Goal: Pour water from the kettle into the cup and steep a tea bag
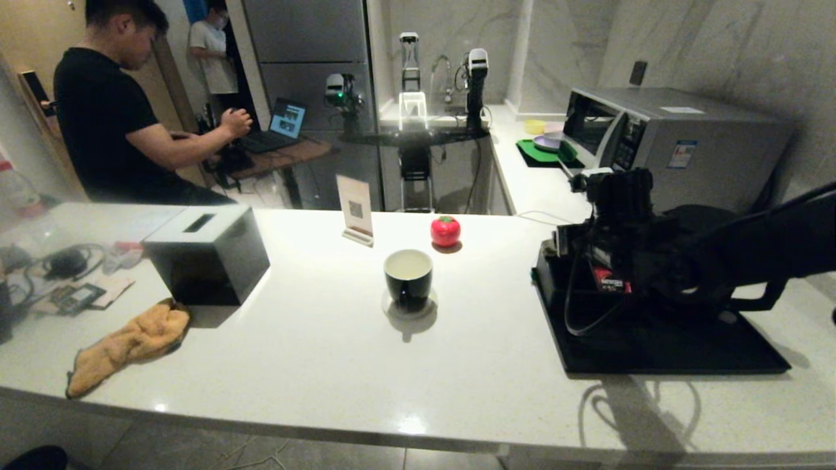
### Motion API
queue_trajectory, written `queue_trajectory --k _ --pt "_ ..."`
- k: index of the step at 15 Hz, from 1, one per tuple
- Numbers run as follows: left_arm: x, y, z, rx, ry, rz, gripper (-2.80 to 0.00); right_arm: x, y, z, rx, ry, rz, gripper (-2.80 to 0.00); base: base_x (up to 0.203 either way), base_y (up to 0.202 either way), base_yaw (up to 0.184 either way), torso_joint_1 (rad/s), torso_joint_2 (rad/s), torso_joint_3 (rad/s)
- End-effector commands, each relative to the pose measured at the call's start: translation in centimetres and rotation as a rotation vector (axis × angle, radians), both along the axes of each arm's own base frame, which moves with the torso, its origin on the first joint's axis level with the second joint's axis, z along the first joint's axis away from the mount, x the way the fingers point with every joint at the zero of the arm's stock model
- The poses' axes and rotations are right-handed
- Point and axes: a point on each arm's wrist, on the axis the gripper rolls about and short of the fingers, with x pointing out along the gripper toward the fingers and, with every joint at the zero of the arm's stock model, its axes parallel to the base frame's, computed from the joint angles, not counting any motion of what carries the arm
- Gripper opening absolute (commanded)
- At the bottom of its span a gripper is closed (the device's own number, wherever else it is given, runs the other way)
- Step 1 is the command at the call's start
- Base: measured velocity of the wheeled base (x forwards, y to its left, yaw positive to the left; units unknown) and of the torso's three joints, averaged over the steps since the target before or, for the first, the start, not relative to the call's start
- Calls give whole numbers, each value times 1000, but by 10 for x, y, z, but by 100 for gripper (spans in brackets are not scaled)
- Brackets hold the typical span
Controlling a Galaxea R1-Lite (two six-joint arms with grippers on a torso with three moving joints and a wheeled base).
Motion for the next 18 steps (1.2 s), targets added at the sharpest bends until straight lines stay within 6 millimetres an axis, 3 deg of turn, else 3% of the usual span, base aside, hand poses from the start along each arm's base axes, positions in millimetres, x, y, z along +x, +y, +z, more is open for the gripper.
queue_trajectory --k 1,6,18 --pt "0 0 0 0 0 0 -280 8 2 -3 -3 7 -3 0 0 0 0 0 0 0" --pt "0 0 0 0 0 0 -280 30 8 -10 2 20 -6 0 0 0 0 0 0 0" --pt "0 0 0 0 0 0 -280 45 8 -32 -6 78 -25 0 0 0 0 0 0 0"
